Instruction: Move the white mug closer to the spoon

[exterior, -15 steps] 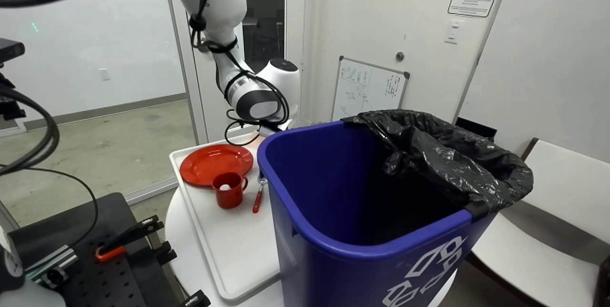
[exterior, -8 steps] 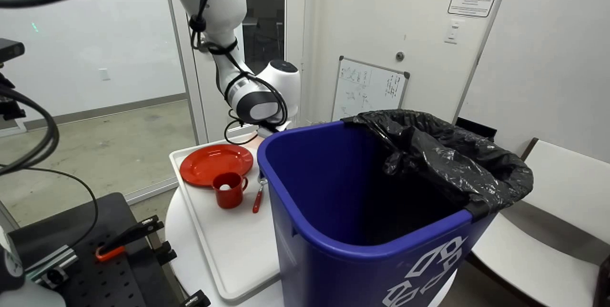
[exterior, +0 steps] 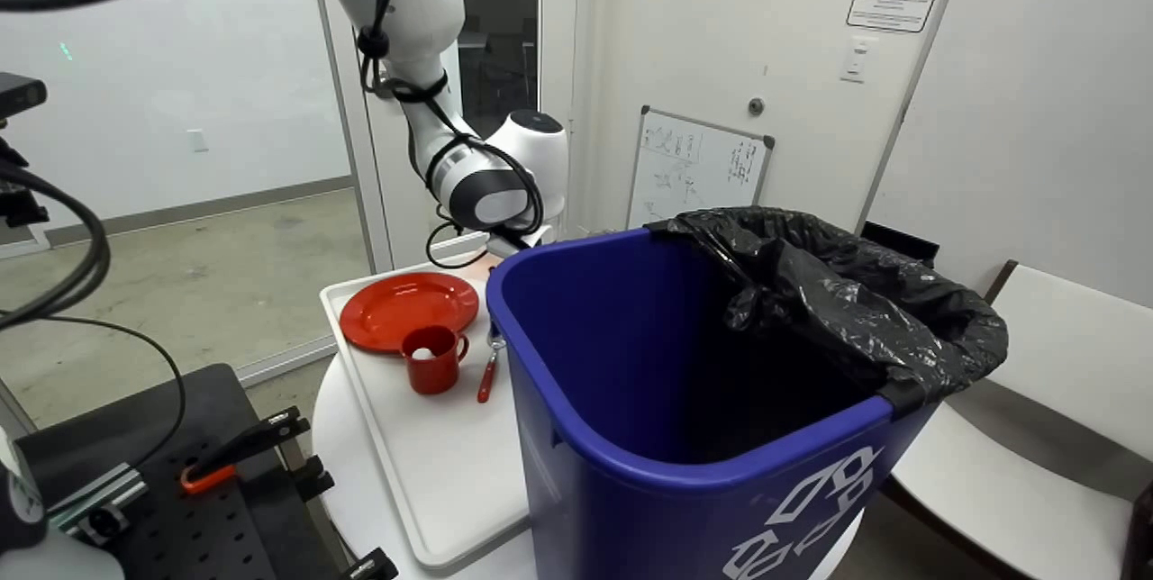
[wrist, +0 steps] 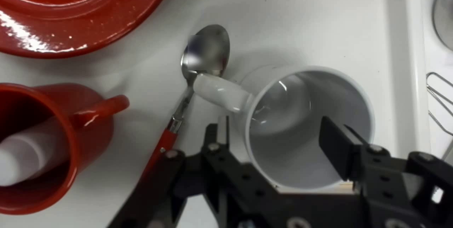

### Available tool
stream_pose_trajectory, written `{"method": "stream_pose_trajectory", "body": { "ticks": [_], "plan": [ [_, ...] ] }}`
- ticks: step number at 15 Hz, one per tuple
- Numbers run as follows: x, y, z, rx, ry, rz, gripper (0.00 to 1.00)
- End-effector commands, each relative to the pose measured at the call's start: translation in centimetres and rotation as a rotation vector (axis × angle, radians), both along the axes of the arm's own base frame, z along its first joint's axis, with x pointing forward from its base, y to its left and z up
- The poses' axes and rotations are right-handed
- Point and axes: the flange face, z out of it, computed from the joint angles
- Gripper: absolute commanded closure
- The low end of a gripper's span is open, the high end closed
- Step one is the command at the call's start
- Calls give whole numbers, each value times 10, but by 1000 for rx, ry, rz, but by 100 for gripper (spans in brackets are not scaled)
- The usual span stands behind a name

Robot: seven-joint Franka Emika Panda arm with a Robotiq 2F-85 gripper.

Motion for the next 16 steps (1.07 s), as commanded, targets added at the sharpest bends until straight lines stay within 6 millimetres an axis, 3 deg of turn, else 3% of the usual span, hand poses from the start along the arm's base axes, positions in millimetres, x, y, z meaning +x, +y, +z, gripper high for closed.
{"method": "stream_pose_trajectory", "body": {
  "ticks": [1, 5, 9, 13, 16],
  "plan": [
    [2, 6, 10, -13, -5, 5, 1],
    [-8, 22, 43, -1, -65, 127, 0],
    [-20, 36, 81, -35, -92, 358, 0],
    [-25, 34, 108, -47, -84, 571, 0],
    [-23, 30, 117, -50, -76, 728, 0]
  ]
}}
